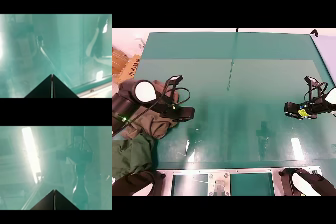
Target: Fold the shirts.
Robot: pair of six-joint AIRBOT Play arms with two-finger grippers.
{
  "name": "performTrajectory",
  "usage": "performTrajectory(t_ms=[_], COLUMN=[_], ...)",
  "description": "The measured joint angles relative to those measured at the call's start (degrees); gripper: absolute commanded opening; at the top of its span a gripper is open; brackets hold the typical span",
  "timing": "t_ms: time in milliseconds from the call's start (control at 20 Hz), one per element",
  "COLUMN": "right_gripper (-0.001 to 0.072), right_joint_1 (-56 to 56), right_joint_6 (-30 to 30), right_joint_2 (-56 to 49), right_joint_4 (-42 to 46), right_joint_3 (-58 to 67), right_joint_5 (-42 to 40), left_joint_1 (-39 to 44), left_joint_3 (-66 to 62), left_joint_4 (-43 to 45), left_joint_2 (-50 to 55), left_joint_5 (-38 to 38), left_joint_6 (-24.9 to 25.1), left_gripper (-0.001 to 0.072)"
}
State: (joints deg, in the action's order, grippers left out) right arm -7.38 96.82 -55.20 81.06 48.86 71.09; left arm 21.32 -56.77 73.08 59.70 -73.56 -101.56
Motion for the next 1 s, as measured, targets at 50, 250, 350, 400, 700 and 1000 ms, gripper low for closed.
performTrajectory(t_ms=[50,250,350,400,700,1000], right_gripper=[0.0017,0.0017,0.0017,0.0017,0.0017,0.0017], right_joint_1=[0.0,0.0,0.0,0.0,0.0,0.0], right_joint_6=[0.0,0.0,0.0,0.0,0.0,0.0], right_joint_2=[0.0,0.0,0.0,0.0,0.0,0.0], right_joint_4=[0.1,0.4,0.4,0.4,0.4,0.3], right_joint_3=[0.0,0.0,0.0,0.0,0.0,0.0], right_joint_5=[0.0,-0.2,-0.6,-0.7,-2.6,-3.7], left_joint_1=[0.0,0.0,-0.4,-1.4,-15.9,-23.4], left_joint_3=[0.0,0.0,0.0,0.0,0.0,-2.5], left_joint_4=[0.1,7.2,17.1,22.0,35.0,35.8], left_joint_2=[0.0,0.0,0.0,0.3,7.5,22.3], left_joint_5=[1.1,5.4,6.6,7.2,18.3,35.8], left_joint_6=[0.2,2.8,3.1,2.9,3.8,4.8], left_gripper=[0.0037,0.0716,0.0716,0.0716,0.0715,0.0648])
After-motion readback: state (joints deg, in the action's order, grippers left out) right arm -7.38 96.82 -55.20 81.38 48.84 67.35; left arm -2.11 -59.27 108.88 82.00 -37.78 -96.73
